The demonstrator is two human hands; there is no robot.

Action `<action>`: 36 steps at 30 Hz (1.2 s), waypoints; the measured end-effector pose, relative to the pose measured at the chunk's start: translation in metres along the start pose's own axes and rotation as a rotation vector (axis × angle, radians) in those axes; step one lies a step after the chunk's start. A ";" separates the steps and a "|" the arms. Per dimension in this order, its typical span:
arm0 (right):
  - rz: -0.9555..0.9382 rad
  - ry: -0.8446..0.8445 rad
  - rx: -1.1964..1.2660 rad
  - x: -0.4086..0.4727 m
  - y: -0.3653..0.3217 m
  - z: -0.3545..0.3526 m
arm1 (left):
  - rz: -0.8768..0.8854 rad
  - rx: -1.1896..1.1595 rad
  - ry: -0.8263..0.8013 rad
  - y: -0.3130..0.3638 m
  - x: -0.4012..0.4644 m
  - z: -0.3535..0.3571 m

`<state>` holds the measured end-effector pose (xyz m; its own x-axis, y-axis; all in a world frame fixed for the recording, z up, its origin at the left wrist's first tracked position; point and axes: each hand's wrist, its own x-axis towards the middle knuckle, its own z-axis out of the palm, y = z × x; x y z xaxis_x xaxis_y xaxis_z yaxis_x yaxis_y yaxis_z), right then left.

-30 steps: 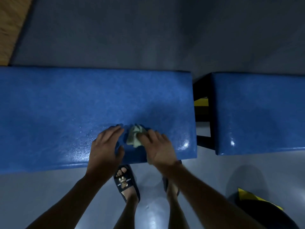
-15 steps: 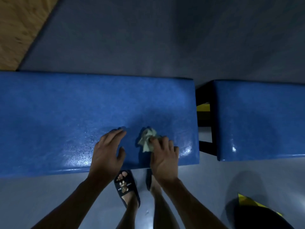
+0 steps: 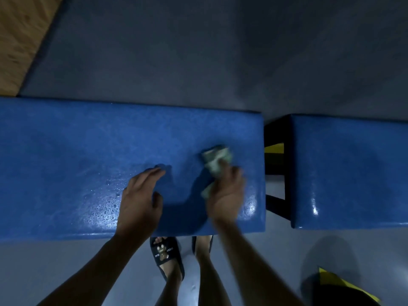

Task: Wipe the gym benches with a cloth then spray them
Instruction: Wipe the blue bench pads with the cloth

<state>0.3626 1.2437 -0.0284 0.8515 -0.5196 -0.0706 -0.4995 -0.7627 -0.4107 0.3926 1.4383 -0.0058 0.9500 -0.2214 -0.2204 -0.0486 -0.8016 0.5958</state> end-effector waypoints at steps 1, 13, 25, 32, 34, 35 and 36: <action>-0.128 -0.084 -0.008 -0.022 -0.016 0.007 | 0.002 0.011 0.004 0.000 0.001 -0.001; -0.125 -0.042 -0.137 0.102 0.076 -0.046 | 0.073 0.019 0.005 0.001 0.015 0.002; -0.939 -0.267 -0.301 0.098 0.057 -0.025 | 0.097 0.025 0.009 0.008 0.024 0.000; -0.122 0.021 -0.090 0.124 0.027 -0.013 | 0.068 0.002 0.027 0.007 0.025 -0.001; -0.288 -0.071 -0.027 0.081 -0.002 0.007 | 0.067 -0.011 0.033 0.007 0.024 -0.001; -0.462 -0.128 -0.055 0.059 -0.012 0.014 | 0.072 -0.013 0.029 0.007 0.024 -0.002; -0.638 -0.186 -0.093 0.043 -0.017 0.017 | 0.078 -0.013 0.025 0.008 0.025 -0.002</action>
<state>0.4107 1.2409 -0.0402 0.9936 0.1130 0.0010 0.1064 -0.9326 -0.3450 0.4169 1.4278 -0.0050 0.9509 -0.2689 -0.1535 -0.1191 -0.7753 0.6203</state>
